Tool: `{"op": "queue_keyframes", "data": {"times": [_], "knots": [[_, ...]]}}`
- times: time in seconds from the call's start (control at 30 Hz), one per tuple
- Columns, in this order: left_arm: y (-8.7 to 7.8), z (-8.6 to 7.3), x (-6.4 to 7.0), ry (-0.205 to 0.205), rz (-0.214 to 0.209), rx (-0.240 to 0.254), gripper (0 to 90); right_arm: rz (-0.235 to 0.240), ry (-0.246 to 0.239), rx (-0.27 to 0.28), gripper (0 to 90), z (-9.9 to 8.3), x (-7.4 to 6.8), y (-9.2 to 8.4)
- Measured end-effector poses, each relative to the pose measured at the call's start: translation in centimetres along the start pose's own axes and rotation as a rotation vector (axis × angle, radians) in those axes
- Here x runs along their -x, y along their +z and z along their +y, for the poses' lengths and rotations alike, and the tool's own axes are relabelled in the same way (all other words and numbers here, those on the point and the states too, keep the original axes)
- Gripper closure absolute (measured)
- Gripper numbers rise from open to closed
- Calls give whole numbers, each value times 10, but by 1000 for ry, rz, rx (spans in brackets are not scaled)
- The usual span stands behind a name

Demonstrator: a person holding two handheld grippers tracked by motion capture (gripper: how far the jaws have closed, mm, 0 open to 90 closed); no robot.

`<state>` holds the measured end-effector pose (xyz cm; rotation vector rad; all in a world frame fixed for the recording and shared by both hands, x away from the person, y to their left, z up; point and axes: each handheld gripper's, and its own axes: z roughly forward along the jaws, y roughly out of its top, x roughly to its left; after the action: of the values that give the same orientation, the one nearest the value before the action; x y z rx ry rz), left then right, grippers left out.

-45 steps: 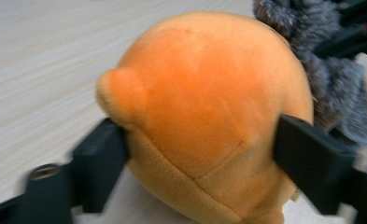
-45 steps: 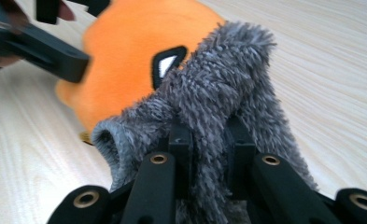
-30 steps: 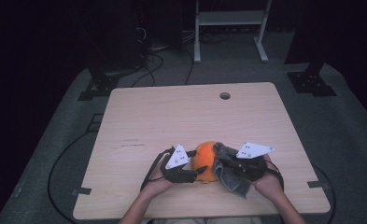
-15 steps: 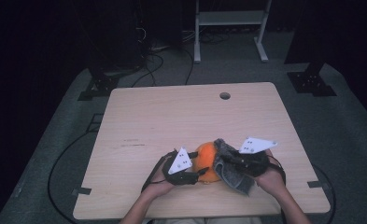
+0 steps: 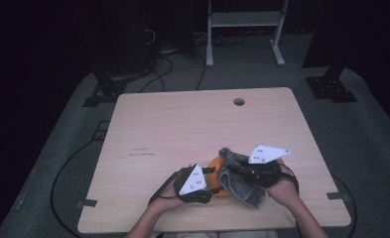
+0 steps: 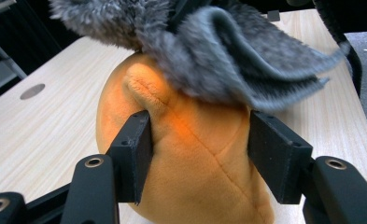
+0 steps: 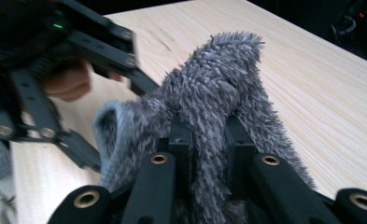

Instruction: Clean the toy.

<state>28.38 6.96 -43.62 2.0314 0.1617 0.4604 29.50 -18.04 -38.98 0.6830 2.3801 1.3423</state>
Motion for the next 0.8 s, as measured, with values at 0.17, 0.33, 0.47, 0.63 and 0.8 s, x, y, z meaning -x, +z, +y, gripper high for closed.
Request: {"op": "queue_keyframes", "data": {"times": [0.17, 0.33, 0.47, 0.63, 0.8], "knots": [[-1, -1, -4, -38, 16, -12, 374, -48, 89, -33, 766, -19, 21, 1], [0, 3, -17, -268, 49, 57, 269, -12, 72, -7, 767, -17, 5, 0], [-1, -1, -17, -257, 62, 24, 339, -1, 12, -13, 765, -14, -4, 2], [-1, -5, -19, -251, 65, 5, 372, 2, 105, -29, 764, -33, 20, 1], [-3, -7, -22, -258, 61, -9, 382, -25, 180, -48, 765, -44, 38, -2]]}}
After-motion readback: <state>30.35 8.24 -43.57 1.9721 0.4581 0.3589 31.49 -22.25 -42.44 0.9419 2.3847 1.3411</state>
